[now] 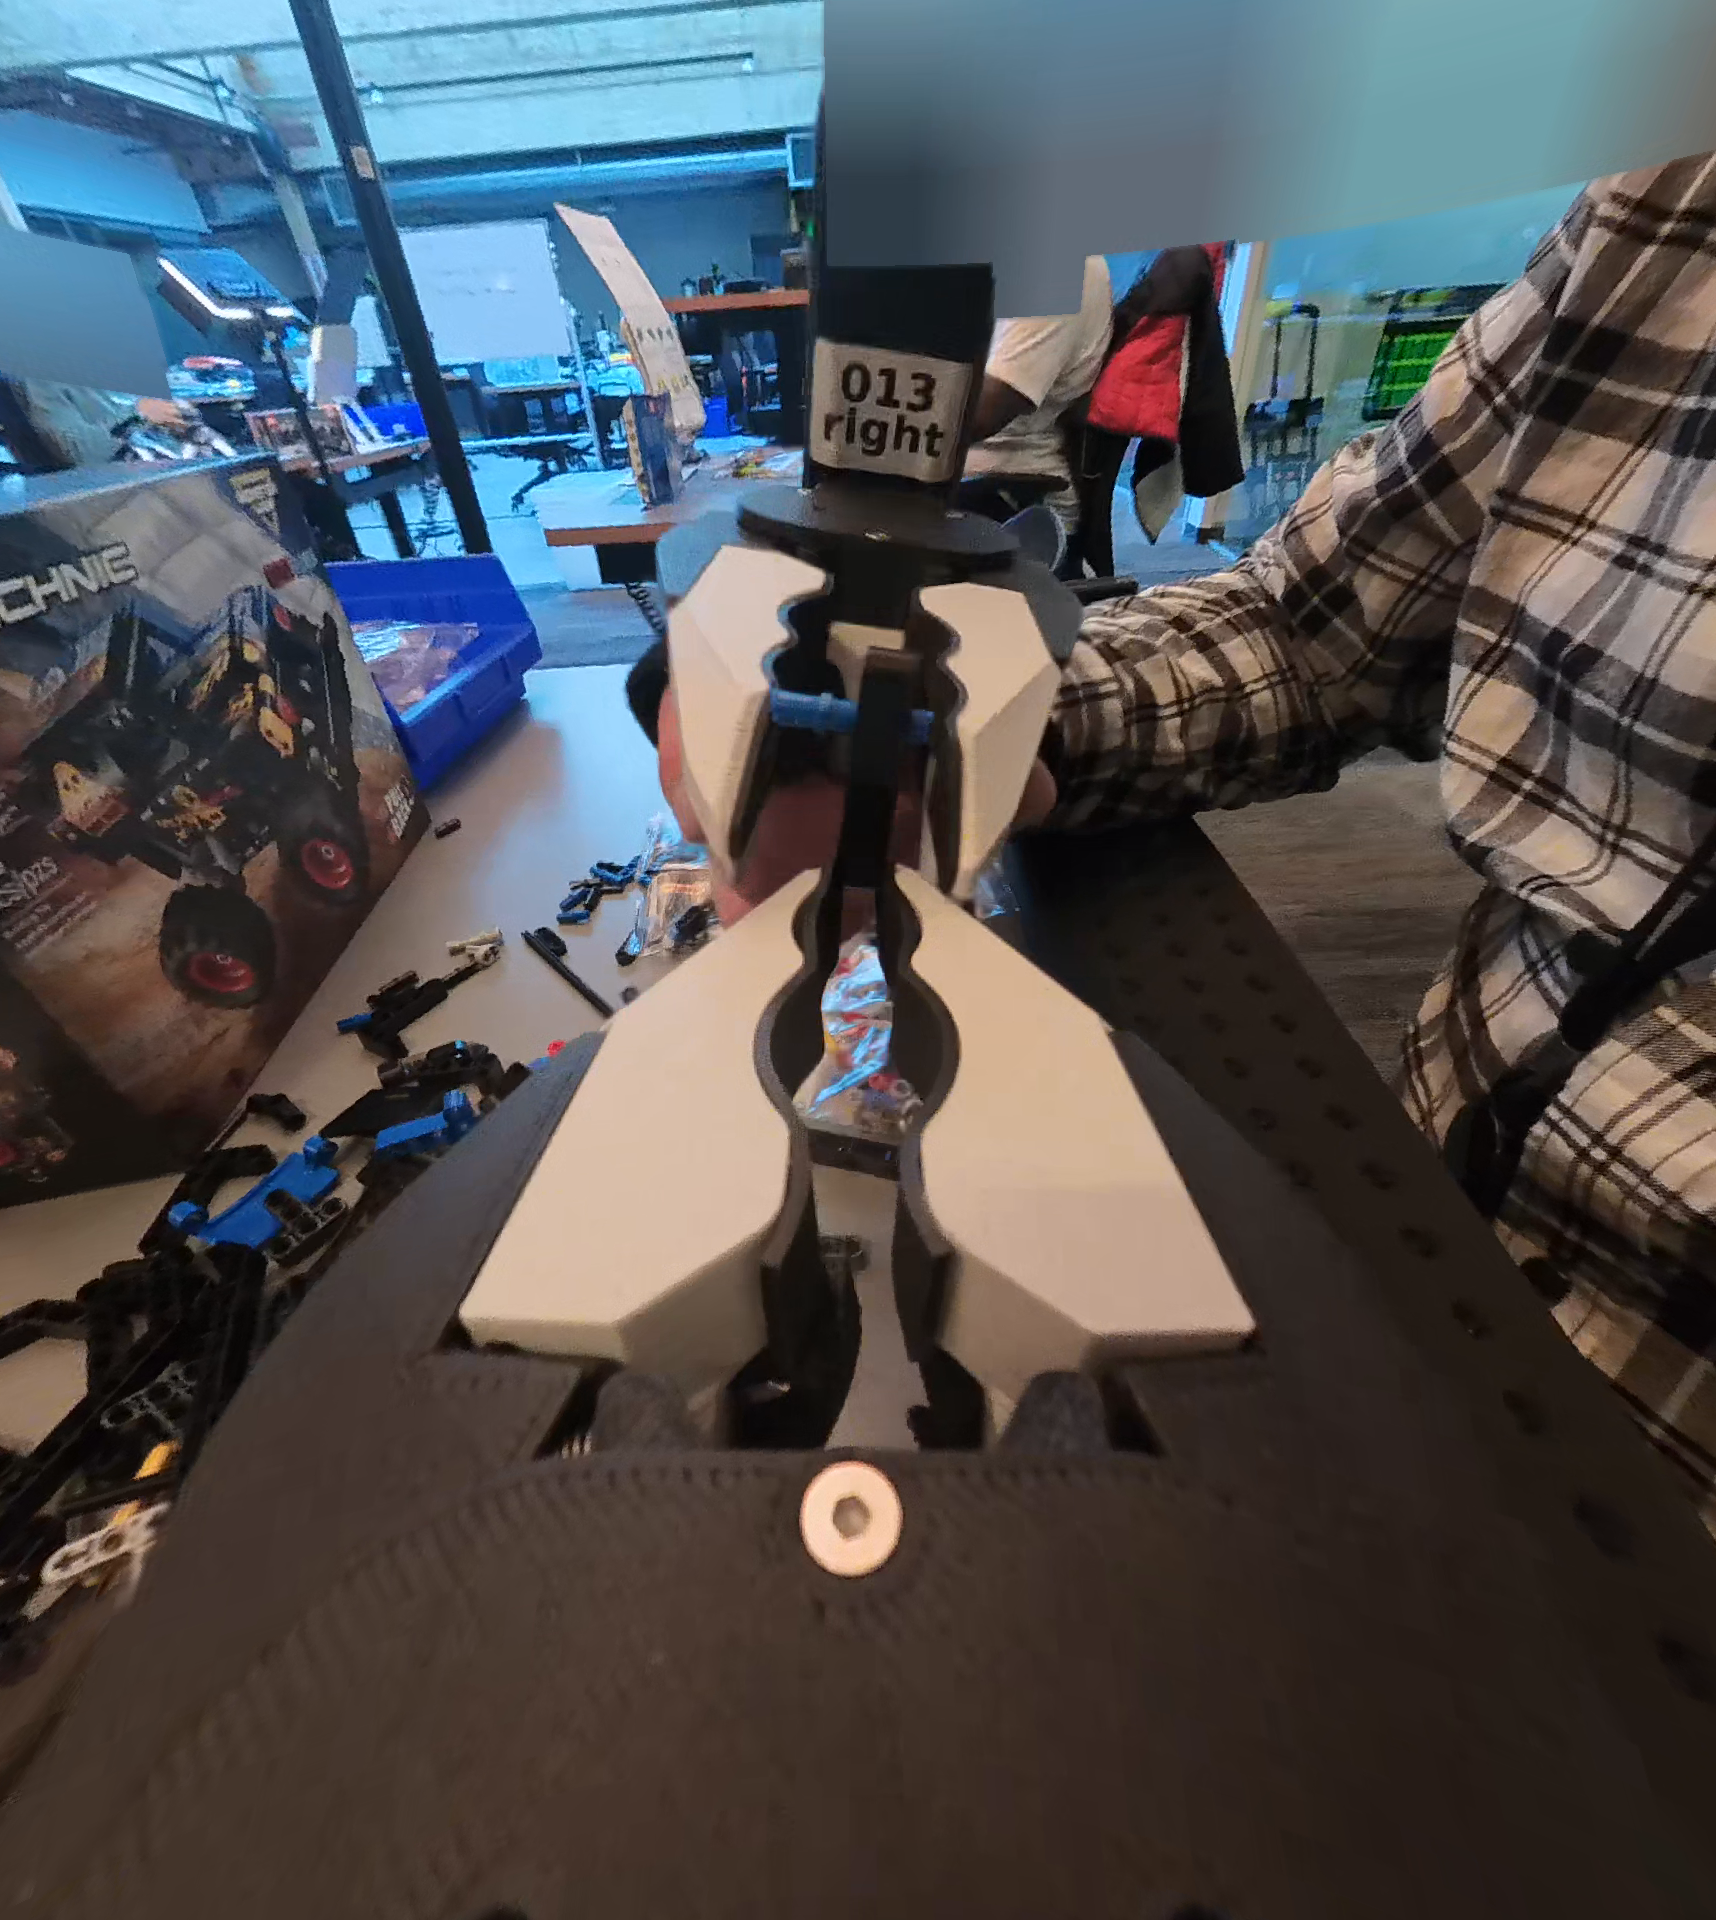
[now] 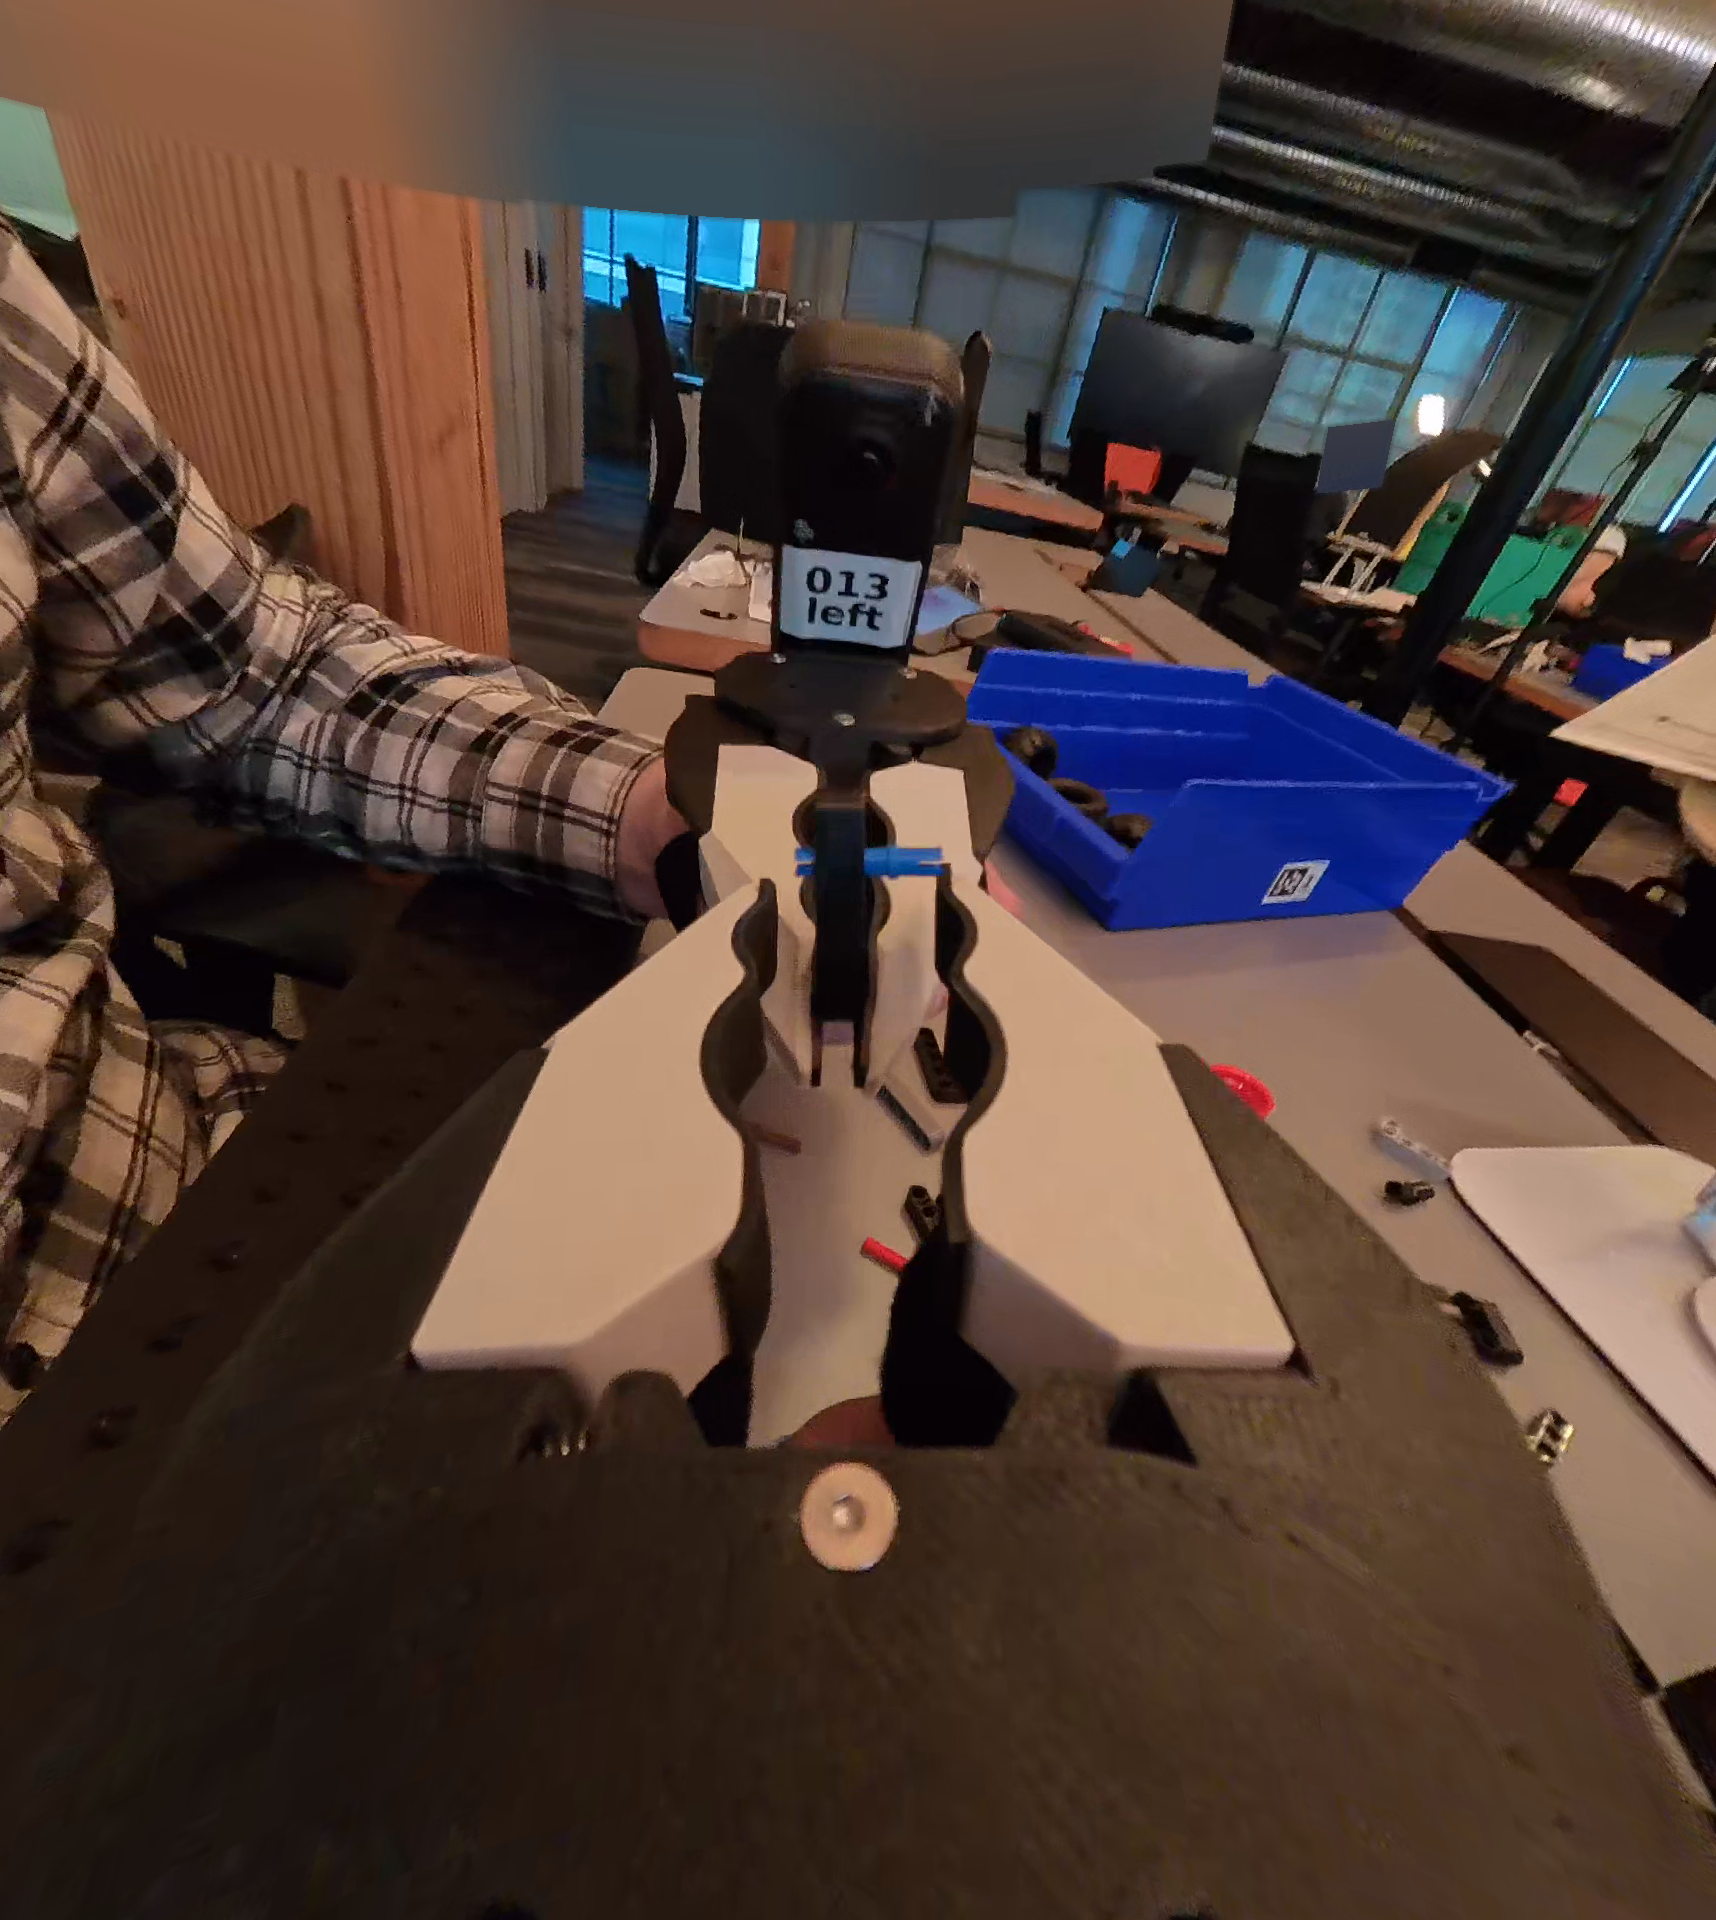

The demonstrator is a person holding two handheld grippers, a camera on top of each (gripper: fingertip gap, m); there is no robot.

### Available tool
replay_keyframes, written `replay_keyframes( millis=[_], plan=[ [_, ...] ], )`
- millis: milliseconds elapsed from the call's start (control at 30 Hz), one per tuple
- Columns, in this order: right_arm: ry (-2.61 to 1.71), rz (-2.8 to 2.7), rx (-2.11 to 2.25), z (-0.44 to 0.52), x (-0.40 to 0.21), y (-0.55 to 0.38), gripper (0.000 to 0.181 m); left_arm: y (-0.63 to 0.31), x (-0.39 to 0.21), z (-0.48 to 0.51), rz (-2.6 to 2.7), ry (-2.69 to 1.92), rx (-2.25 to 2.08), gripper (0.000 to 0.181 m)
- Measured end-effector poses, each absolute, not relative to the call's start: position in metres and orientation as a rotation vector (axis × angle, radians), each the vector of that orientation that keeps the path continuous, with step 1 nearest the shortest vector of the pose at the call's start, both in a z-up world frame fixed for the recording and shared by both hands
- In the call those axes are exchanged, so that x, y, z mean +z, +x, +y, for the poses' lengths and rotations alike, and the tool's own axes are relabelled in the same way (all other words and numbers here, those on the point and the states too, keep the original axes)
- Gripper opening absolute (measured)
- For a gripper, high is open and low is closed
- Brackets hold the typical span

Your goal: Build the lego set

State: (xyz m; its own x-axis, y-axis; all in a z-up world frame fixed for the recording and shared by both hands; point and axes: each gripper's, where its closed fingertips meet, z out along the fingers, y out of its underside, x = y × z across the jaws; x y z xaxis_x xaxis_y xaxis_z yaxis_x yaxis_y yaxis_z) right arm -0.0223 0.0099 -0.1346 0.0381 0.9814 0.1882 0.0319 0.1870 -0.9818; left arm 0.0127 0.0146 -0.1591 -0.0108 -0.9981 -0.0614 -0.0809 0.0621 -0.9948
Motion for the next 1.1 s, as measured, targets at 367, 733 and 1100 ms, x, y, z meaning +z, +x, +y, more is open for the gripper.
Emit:
replay_keyframes(
  millis=[367,733,1100],
  plan=[
    [-1.053,-1.280,0.991,0.008,-0.125,-0.021,0.023,0.017,-0.158,0.009,1.308,-1.206,-1.179,0.005],
    [-0.984,-1.318,0.953,0.000,-0.119,-0.023,0.033,0.017,-0.147,0.000,1.280,-1.167,-1.345,0.005],
    [-0.959,-1.355,0.953,-0.004,-0.117,-0.021,0.022,0.021,-0.145,-0.007,1.302,-1.142,-1.387,0.005]
  ],
)
